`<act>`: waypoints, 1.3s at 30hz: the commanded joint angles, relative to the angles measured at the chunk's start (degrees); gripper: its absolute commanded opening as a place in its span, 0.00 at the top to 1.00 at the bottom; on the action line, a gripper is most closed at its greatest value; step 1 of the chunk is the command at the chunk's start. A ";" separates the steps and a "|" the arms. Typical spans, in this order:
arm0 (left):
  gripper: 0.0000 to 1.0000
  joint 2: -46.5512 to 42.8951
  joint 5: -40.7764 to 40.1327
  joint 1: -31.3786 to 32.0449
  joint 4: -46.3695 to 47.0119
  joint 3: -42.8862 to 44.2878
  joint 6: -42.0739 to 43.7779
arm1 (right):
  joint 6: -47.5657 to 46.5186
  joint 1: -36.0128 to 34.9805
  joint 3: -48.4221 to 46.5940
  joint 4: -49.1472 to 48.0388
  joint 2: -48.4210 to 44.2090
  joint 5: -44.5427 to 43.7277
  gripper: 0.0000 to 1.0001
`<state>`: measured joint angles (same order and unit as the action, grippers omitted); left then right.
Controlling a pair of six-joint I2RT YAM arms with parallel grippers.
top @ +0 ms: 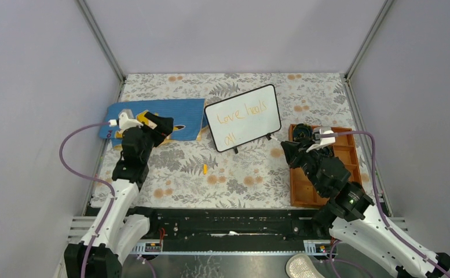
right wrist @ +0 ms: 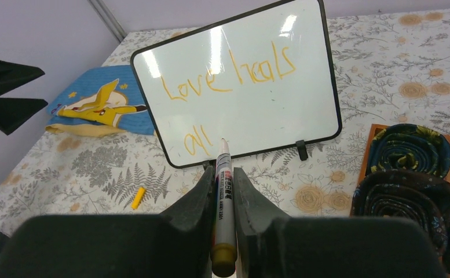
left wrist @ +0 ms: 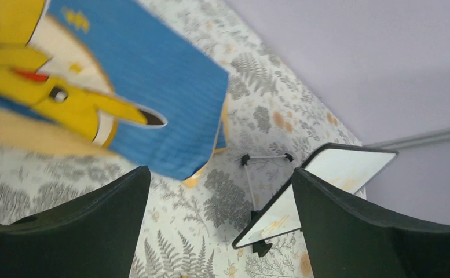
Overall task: Write a sentence on the whiteboard
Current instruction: Close the whiteboard marker at the center of the board.
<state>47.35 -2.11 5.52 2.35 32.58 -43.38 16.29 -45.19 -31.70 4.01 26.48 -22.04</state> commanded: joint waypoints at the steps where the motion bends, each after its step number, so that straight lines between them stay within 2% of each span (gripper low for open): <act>1: 0.01 -1.95 -11.22 0.73 -6.48 -1.49 -10.89 | -1.76 0.36 -1.40 -0.10 0.88 -2.46 1.00; 3: 0.01 -4.79 -13.80 2.50 -6.76 -2.07 -8.95 | -1.79 0.36 -1.20 -0.33 0.96 -2.40 1.00; 6: 0.01 -6.53 -12.22 4.09 -8.91 -0.98 -1.44 | -1.65 0.36 -0.47 -1.30 1.33 -2.40 1.00; 10: 0.01 -3.40 -8.05 6.84 -15.25 2.77 8.80 | -1.58 0.36 -0.60 -1.73 3.10 -2.16 1.00; 14: 0.01 1.74 -8.46 11.21 -20.49 5.54 12.36 | -1.87 0.36 -0.48 -3.06 4.72 -2.66 1.00; 22: 0.01 9.08 -8.40 18.46 -22.16 7.33 11.54 | -1.00 0.32 0.07 -5.33 7.38 -2.44 1.00; 30: 0.03 16.04 -10.40 28.82 -24.64 7.00 6.20 | -0.10 0.36 1.99 -5.80 8.46 -0.64 1.00; 34: 0.09 21.20 -10.87 30.64 -24.81 7.88 5.46 | 0.82 0.35 2.42 -5.92 9.07 0.58 1.00; 39: 0.24 29.45 -9.59 31.64 -26.49 11.79 7.37 | 1.18 0.36 3.07 -5.71 8.07 0.36 1.00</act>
<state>72.49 -11.03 36.32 -22.57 40.49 -36.64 16.62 -45.19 -28.69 1.39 35.73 -22.17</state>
